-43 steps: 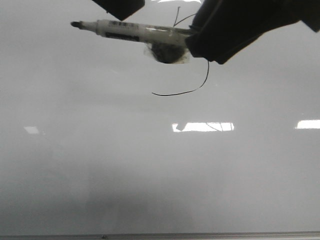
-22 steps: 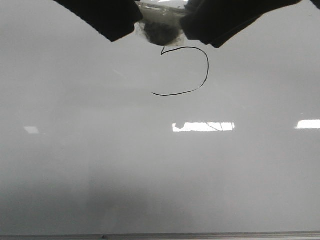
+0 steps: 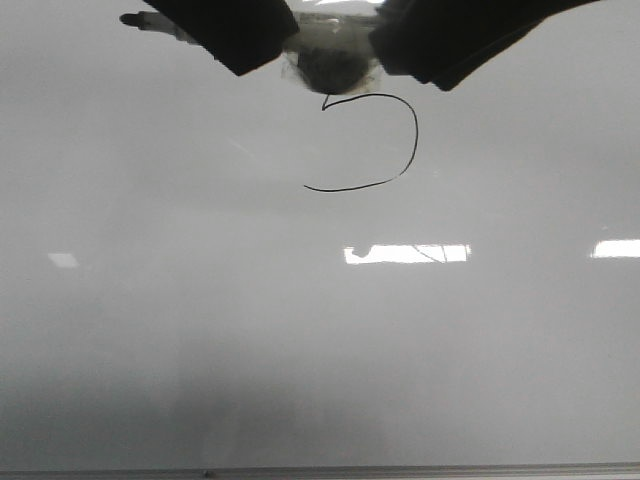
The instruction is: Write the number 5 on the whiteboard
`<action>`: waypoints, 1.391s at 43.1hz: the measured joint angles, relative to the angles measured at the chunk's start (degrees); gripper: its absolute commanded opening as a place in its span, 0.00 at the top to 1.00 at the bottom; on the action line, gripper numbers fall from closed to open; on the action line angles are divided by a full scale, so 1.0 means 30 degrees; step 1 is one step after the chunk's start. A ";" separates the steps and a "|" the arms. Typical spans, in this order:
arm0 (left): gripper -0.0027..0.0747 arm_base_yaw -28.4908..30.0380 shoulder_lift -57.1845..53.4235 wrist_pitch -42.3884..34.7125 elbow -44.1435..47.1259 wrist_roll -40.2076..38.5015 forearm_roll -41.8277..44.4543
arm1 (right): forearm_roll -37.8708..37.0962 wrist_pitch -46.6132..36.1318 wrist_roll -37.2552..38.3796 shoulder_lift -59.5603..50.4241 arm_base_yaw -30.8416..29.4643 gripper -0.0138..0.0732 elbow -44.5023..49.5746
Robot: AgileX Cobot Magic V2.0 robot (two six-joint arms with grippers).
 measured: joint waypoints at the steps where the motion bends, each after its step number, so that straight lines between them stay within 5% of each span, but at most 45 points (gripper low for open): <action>1: 0.99 0.0000 0.0000 0.0000 0.0000 0.0030 0.0000 | 0.0000 0.0000 0.0107 0.0000 0.0000 0.58 0.0000; 7: 0.99 0.0000 0.0037 -0.0083 0.0000 -0.0021 0.0000 | 0.0213 -0.0070 0.1027 -0.0083 0.0000 0.31 0.0000; 18: 0.99 0.2904 -0.0502 -0.0626 0.1135 -0.0722 -0.1308 | 0.0569 -0.0194 0.3082 -0.1800 -0.2279 0.31 0.0925; 31: 0.99 1.1319 -0.4013 -0.4055 0.5464 -0.0768 -0.7644 | 0.0569 -0.2957 0.8515 -0.7970 -0.5811 0.31 0.6146; 39: 0.99 1.4772 -0.6408 -0.7113 0.7968 -0.0768 -0.9249 | 0.0646 -0.5140 1.0526 -1.1531 -0.6870 0.32 0.9055; 44: 0.99 1.5715 -0.7927 -0.8878 0.9458 -0.0768 -0.9912 | 0.0646 -0.5737 1.0710 -1.2988 -0.6909 0.45 1.0365; 54: 0.99 1.5843 -1.0129 -1.2587 1.2311 -0.0768 -1.1983 | 0.0646 -0.6183 1.0704 -1.3770 -0.6909 0.90 1.1035; 60: 0.99 1.5876 -1.1365 -1.4993 1.3616 -0.0768 -1.2687 | 0.0671 -0.6607 1.0704 -1.3770 -0.6909 0.92 1.1035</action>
